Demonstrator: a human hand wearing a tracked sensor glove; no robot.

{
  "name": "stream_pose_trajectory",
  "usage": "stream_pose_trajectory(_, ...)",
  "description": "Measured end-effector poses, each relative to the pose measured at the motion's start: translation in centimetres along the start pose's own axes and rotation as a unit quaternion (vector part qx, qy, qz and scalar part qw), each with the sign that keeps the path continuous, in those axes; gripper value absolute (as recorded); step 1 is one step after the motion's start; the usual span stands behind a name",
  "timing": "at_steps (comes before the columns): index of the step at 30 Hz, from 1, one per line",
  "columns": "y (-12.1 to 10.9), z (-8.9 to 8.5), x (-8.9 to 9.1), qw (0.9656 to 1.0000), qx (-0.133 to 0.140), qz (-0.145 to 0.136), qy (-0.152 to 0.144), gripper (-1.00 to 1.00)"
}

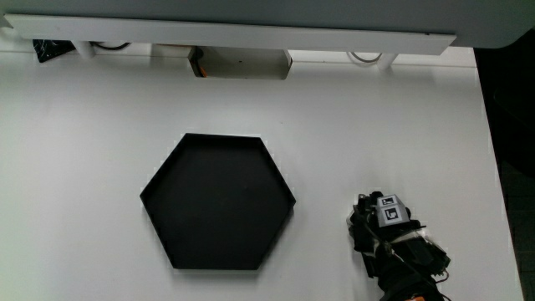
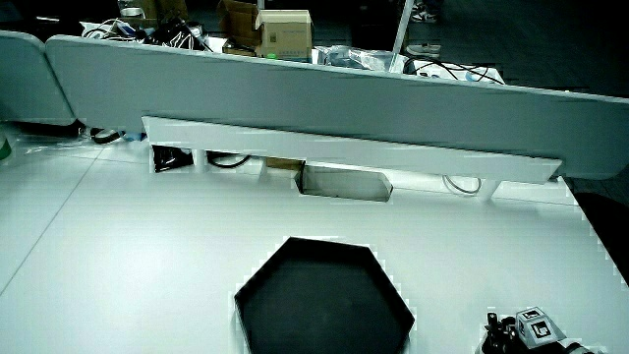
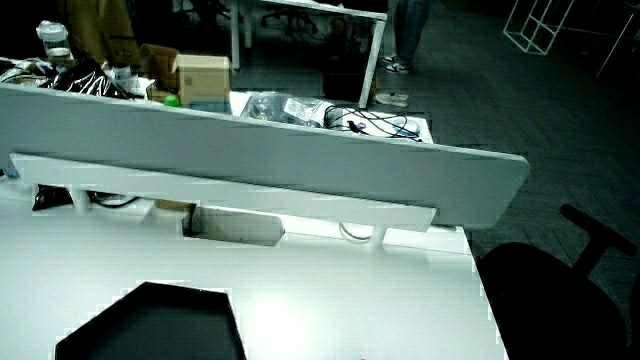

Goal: Place speaker on desk

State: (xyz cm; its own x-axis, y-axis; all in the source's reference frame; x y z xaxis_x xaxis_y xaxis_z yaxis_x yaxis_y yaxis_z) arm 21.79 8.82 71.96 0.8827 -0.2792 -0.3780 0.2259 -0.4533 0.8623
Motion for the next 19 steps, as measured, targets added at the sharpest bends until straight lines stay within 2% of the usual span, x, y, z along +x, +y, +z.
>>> stream_pose_trajectory(1,0.3,-0.4,0.3,0.9999,-0.012,-0.006,0.001,-0.44)
stream_pose_trajectory(3,-0.8,-0.3,1.4,0.999,0.026,-0.034,0.012,-0.56)
stream_pose_trajectory(4,-0.4,-1.2,1.8,0.9991,0.013,-0.032,0.027,-0.61)
stream_pose_trajectory(5,-1.4,-1.0,2.3,0.9975,0.039,-0.046,0.036,-0.67)
stream_pose_trajectory(6,-1.8,-1.6,2.8,0.9958,0.056,-0.048,0.055,-0.72)
stream_pose_trajectory(8,-2.4,-3.0,3.5,0.9909,0.083,-0.042,0.098,-0.83)
stream_pose_trajectory(10,-2.9,-4.6,4.1,0.9839,0.101,-0.026,0.146,-0.94)
stream_pose_trajectory(11,-3.2,-5.4,4.4,0.9792,0.109,-0.018,0.17,-1.0)
stream_pose_trajectory(13,-3.7,-6.9,5.0,0.9679,0.127,-0.002,0.217,-1.0)
stream_pose_trajectory(14,-3.7,-7.5,5.1,0.9606,0.122,0.035,0.247,-1.0)
stream_pose_trajectory(18,-5.5,-8.3,5.5,0.9531,0.145,0.029,0.264,-1.0)
stream_pose_trajectory(19,-5.7,-8.6,5.4,0.955,0.147,0.035,0.255,-1.0)
